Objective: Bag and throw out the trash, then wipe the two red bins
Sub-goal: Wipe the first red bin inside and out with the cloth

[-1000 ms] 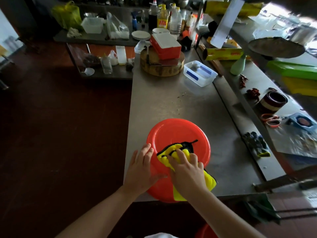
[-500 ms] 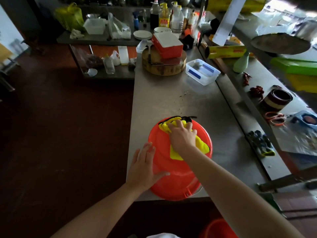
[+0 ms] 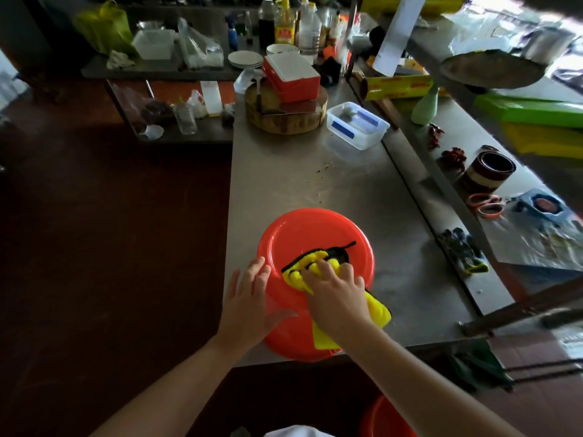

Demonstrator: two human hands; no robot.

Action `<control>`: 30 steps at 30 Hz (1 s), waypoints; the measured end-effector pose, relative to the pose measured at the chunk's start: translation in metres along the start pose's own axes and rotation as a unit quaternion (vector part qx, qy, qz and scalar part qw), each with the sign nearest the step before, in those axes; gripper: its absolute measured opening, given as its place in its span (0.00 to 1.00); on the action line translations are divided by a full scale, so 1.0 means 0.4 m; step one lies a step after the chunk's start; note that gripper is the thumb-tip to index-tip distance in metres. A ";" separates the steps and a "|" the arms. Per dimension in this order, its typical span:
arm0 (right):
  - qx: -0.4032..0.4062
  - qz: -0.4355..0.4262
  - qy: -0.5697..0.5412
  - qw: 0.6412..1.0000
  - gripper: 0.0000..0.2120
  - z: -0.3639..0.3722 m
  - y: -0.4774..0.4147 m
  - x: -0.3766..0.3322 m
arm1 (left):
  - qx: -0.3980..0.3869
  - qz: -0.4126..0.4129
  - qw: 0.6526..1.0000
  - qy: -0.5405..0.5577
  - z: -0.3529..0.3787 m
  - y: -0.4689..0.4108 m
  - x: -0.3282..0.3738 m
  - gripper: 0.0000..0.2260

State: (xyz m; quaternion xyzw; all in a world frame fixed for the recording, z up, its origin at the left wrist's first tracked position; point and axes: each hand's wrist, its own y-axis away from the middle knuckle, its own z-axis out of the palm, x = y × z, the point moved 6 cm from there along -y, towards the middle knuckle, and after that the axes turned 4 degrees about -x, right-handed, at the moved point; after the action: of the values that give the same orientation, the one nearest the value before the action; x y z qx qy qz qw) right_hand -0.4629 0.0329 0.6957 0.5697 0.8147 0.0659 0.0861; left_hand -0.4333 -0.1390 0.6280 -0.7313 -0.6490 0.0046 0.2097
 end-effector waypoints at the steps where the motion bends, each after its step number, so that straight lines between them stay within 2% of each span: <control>1: -0.001 -0.002 0.006 1.000 0.23 0.008 0.020 0.002 | 0.002 0.001 1.000 -0.003 0.003 0.001 -0.001 0.49; 7: 0.028 -0.014 0.006 0.999 0.21 -0.003 0.003 0.013 | -0.021 -0.014 1.000 0.002 0.004 -0.003 -0.005 0.49; 14: 0.044 0.029 0.013 0.999 0.19 -0.076 -0.217 0.026 | -0.062 -0.031 0.998 0.004 -0.007 -0.002 0.007 0.49; 19: 0.045 0.048 0.010 0.998 0.18 -0.099 -0.291 0.053 | -0.049 -0.030 0.998 0.021 -0.017 -0.005 0.012 0.49; 24: 0.023 0.046 -0.006 0.999 0.17 -0.061 -0.183 0.060 | -0.042 -0.025 0.999 0.009 -0.012 -0.002 0.010 0.48; 30: 0.041 0.027 -0.008 0.999 0.21 -0.008 0.014 0.079 | -0.023 -0.019 1.000 -0.003 -0.011 0.000 0.015 0.48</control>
State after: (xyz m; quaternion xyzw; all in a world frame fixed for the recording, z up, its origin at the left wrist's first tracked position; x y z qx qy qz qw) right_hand -0.4690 0.0646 0.6979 0.5954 0.8001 0.0299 0.0670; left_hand -0.4311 -0.1345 0.6338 -0.7234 -0.6634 -0.0126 0.1912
